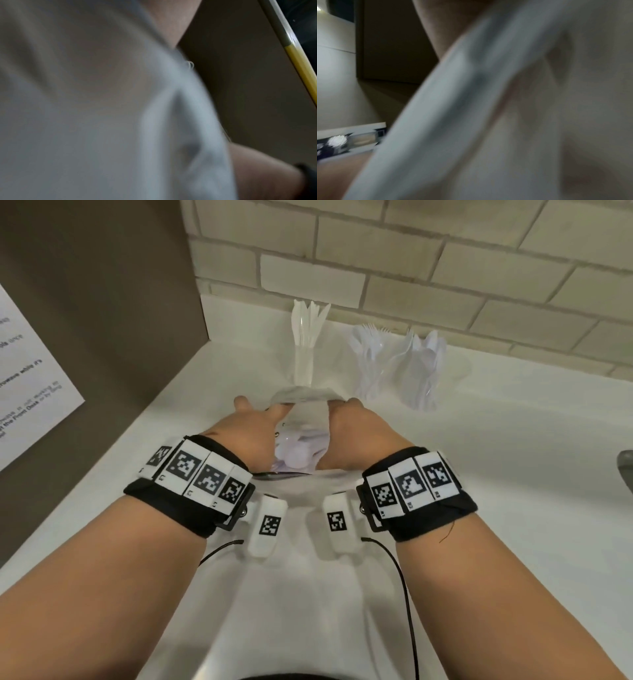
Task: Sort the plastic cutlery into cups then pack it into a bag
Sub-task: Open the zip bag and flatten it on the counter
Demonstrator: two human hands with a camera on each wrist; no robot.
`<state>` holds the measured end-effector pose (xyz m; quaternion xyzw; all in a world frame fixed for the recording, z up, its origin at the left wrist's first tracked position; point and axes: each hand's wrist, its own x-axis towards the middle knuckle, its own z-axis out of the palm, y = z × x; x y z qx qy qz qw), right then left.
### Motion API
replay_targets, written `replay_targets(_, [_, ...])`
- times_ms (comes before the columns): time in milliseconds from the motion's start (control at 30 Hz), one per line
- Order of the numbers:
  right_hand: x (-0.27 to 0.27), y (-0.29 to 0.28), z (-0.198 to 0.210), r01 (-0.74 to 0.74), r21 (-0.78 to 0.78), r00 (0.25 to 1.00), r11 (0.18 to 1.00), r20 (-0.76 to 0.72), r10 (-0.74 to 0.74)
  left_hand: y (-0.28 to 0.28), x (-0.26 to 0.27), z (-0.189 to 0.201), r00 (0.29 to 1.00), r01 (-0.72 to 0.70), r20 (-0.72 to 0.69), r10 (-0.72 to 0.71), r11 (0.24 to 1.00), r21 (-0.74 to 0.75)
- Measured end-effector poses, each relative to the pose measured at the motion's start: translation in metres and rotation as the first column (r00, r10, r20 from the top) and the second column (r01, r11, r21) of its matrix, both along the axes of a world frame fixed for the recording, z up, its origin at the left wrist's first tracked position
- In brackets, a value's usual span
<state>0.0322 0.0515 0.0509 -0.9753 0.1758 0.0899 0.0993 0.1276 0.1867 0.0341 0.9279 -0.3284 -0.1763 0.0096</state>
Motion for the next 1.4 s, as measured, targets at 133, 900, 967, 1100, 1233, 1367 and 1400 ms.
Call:
replay_targets(133, [-0.006, -0.019, -0.002, -0.039, 0.160, 0.979, 0.986, 0.205, 0.006, 0.006, 0.009, -0.003, 0.997, -0.028, -0.074, 0.005, 0.947, -0.321])
replay_targets(900, [-0.011, -0.016, -0.001, -0.117, -0.119, 0.991, 0.986, -0.078, 0.109, 0.016, 0.006, -0.014, 0.890, -0.309, -0.453, -0.042, 0.674, -0.671])
replay_targets(967, [-0.014, -0.013, -0.004, -0.126, 0.020, 0.992, 0.992, -0.026, 0.127, 0.017, 0.010, -0.013, 0.974, -0.092, -0.228, -0.022, 0.874, -0.478])
replay_targets(1100, [-0.021, -0.006, -0.011, -0.097, 0.271, 0.990, 0.958, -0.069, 0.120, 0.019, -0.004, -0.016, 0.978, -0.022, -0.210, -0.015, 0.985, -0.172])
replay_targets(1233, [-0.020, -0.010, -0.007, -0.137, 0.351, 0.963, 0.927, 0.266, 0.041, 0.015, -0.007, -0.028, 0.973, 0.000, -0.221, -0.060, 0.965, -0.261])
replay_targets(1367, [-0.016, -0.009, -0.024, -0.092, -0.100, 0.994, 0.991, -0.070, 0.085, 0.013, -0.006, -0.031, 0.960, -0.089, -0.279, -0.033, 0.906, -0.414])
replay_targets(1400, [-0.015, -0.011, -0.030, -0.069, -0.129, 0.992, 0.989, -0.115, 0.055, 0.014, -0.006, -0.032, 0.962, -0.093, -0.272, -0.022, 0.910, -0.404])
